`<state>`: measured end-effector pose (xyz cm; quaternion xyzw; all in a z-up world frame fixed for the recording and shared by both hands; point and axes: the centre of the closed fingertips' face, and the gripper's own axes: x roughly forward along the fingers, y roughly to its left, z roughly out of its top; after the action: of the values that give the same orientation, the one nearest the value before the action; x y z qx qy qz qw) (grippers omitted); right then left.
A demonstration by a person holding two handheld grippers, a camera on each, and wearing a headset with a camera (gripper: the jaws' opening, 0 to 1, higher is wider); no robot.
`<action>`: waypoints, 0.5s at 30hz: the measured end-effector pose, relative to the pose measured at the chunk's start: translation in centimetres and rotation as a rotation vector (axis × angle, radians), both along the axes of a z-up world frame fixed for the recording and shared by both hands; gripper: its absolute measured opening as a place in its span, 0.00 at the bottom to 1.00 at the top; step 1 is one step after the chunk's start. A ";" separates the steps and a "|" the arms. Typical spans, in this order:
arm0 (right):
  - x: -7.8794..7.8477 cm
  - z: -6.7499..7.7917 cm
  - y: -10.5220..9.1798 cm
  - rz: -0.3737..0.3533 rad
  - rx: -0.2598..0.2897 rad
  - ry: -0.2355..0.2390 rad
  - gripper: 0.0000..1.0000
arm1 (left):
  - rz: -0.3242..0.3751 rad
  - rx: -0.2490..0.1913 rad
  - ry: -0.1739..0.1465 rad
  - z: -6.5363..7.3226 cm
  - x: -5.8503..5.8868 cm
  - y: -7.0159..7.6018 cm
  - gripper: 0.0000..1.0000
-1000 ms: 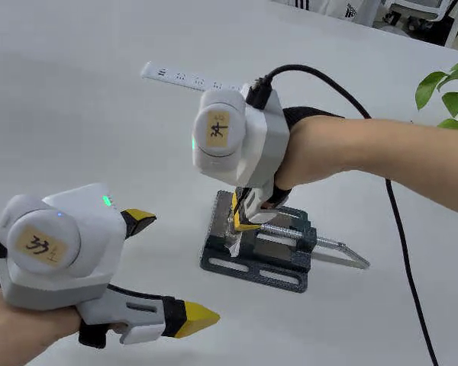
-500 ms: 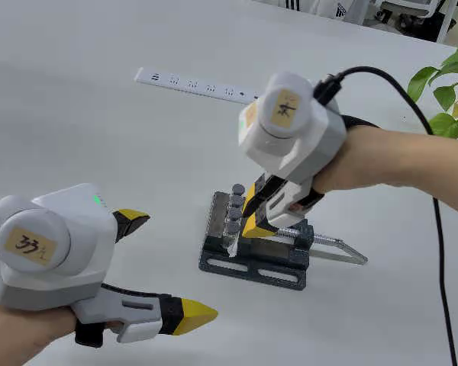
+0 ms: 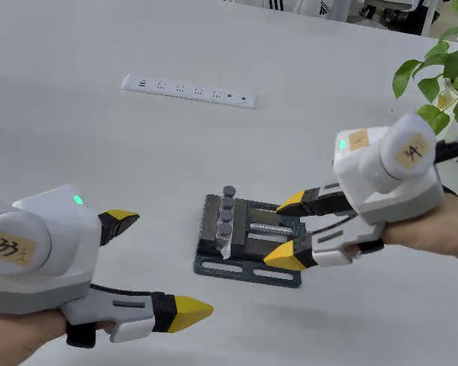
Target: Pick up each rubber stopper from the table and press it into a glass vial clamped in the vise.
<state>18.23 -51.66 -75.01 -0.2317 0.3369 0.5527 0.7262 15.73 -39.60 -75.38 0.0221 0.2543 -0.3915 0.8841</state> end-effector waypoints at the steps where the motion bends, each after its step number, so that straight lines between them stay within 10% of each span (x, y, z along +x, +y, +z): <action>1: -0.2 -0.1 -0.3 -0.010 0.005 0.004 0.47 | -0.003 0.004 -0.001 0.0 0.0 0.0 0.97; 15: -2.5 -1.3 -4.4 -0.219 0.090 -0.015 0.86 | -0.009 0.023 0.005 0.3 -0.3 1.0 0.99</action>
<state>15.69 -56.05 -76.29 -0.1648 0.3294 0.4832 0.7943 15.47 -38.62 -75.09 0.0325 0.2610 -0.3924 0.8814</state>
